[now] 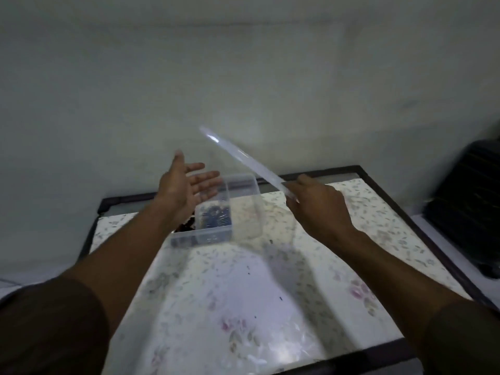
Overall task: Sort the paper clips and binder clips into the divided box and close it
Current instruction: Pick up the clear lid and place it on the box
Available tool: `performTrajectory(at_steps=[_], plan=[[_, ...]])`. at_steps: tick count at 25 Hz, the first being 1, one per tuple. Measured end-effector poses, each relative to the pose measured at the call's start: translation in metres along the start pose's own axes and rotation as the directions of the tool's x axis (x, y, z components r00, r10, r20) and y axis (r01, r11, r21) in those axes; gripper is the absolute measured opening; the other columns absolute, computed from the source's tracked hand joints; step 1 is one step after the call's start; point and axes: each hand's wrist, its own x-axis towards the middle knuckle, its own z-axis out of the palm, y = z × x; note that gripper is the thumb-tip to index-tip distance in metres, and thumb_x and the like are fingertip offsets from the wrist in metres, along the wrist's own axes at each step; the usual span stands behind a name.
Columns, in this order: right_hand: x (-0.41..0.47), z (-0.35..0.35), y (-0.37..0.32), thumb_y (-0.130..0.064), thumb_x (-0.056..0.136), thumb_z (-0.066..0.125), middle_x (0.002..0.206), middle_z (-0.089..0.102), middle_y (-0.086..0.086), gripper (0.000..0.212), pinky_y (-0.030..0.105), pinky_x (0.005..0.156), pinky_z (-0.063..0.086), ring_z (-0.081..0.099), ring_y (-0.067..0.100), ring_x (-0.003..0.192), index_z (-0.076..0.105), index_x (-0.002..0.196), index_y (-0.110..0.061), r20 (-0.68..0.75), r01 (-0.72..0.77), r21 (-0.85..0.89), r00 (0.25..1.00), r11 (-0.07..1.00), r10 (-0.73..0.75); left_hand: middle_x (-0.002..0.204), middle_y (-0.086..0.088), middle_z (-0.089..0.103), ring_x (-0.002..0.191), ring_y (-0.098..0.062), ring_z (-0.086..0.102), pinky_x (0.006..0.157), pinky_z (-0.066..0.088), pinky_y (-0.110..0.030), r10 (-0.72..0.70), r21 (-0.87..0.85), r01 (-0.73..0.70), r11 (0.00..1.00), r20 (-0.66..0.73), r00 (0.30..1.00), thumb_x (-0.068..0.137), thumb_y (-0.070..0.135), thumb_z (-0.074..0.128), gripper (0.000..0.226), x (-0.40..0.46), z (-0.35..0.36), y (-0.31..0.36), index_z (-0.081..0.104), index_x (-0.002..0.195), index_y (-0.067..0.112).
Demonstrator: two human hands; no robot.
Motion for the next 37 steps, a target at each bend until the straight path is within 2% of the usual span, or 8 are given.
performTrajectory(at_steps=[4,8,11,14,20,26,31,37], plan=[[0.030,0.043,-0.030,-0.016,0.086,0.066,0.086,0.058,0.005,0.027,0.032,0.045,0.041,0.058,0.031,0.073,0.069,0.113,-0.019,0.046,0.313,-0.193,0.950,0.930,-0.310,0.095,-0.015,0.070,0.079,-0.025,0.074,0.080,0.059,-0.041,0.050,0.064,-0.040,0.997,-0.160,0.986,0.099,0.035,0.055,0.026,0.008,-0.063,0.027,0.059,0.099,0.008],[0.041,0.089,-0.041,-0.037,0.086,0.075,0.110,0.064,0.009,0.042,0.039,0.067,0.051,0.060,0.032,0.096,0.067,0.124,-0.020,0.150,0.289,-0.232,0.954,0.929,-0.260,0.088,-0.013,0.064,0.066,-0.021,0.063,0.061,0.052,-0.029,0.120,0.359,-0.009,0.933,-0.289,0.950,0.094,0.016,0.064,0.013,0.018,-0.116,-0.010,0.063,0.101,0.005],[0.034,0.114,-0.042,-0.064,0.092,0.054,0.150,0.048,0.009,0.066,0.045,0.100,0.048,0.048,0.032,0.134,0.050,0.145,-0.025,0.321,0.139,-0.155,0.943,0.978,-0.083,0.090,-0.016,0.068,0.076,-0.029,0.063,0.067,0.047,-0.034,0.285,0.732,0.048,0.679,-0.324,0.902,0.093,0.031,0.063,0.029,0.021,-0.147,-0.044,0.067,0.094,0.003],[0.027,0.124,-0.036,-0.071,0.093,0.041,0.168,0.022,0.007,0.081,0.045,0.109,0.044,0.032,0.029,0.149,0.029,0.157,-0.024,0.416,0.028,-0.061,0.909,0.998,-0.001,0.108,-0.012,0.068,0.098,-0.030,0.063,0.082,0.047,-0.037,0.395,0.936,0.037,0.350,-0.184,0.900,0.097,0.036,0.054,0.039,0.020,-0.152,-0.066,0.066,0.116,0.005],[0.020,0.124,-0.030,-0.080,0.087,0.040,0.171,-0.011,-0.002,0.102,0.045,0.114,0.040,0.028,0.024,0.153,0.007,0.163,-0.022,0.584,-0.063,0.076,0.812,0.995,0.007,0.115,-0.020,0.068,0.103,-0.036,0.063,0.084,0.044,-0.036,0.410,0.980,0.008,0.199,-0.091,0.907,0.105,0.025,0.038,0.036,0.025,-0.154,-0.074,0.062,0.121,0.003],[0.008,0.129,-0.044,-0.081,0.088,0.031,0.171,-0.016,-0.002,0.098,0.047,0.113,0.041,0.037,0.030,0.148,0.007,0.162,-0.023,0.572,-0.170,0.162,0.819,0.972,0.049,0.109,-0.020,0.069,0.089,-0.031,0.061,0.078,0.045,-0.036,0.391,0.985,0.033,0.169,-0.097,0.915,0.105,0.021,0.033,0.036,0.028,-0.157,-0.076,0.062,0.115,0.003],[0.043,0.139,-0.041,-0.076,0.092,0.030,0.154,0.044,0.007,0.079,0.047,0.109,0.044,0.049,0.029,0.137,0.043,0.149,-0.023,0.359,-0.387,0.332,0.895,0.860,0.265,0.118,-0.012,0.062,0.096,-0.022,0.055,0.080,0.041,-0.032,0.427,0.954,-0.110,0.280,-0.021,0.904,0.098,0.019,0.042,0.028,0.047,-0.156,-0.065,0.056,0.120,0.009],[0.057,0.177,-0.045,-0.048,0.104,0.040,0.162,0.033,0.014,0.073,0.047,0.116,0.034,0.037,0.033,0.146,0.008,0.163,-0.019,0.437,-0.400,0.308,0.865,0.863,0.245,0.159,-0.005,0.036,0.143,-0.029,0.039,0.114,0.033,-0.042,0.321,0.848,-0.136,0.512,-0.042,0.946,0.105,0.035,0.039,0.059,0.076,-0.150,-0.080,0.016,0.158,0.025]])
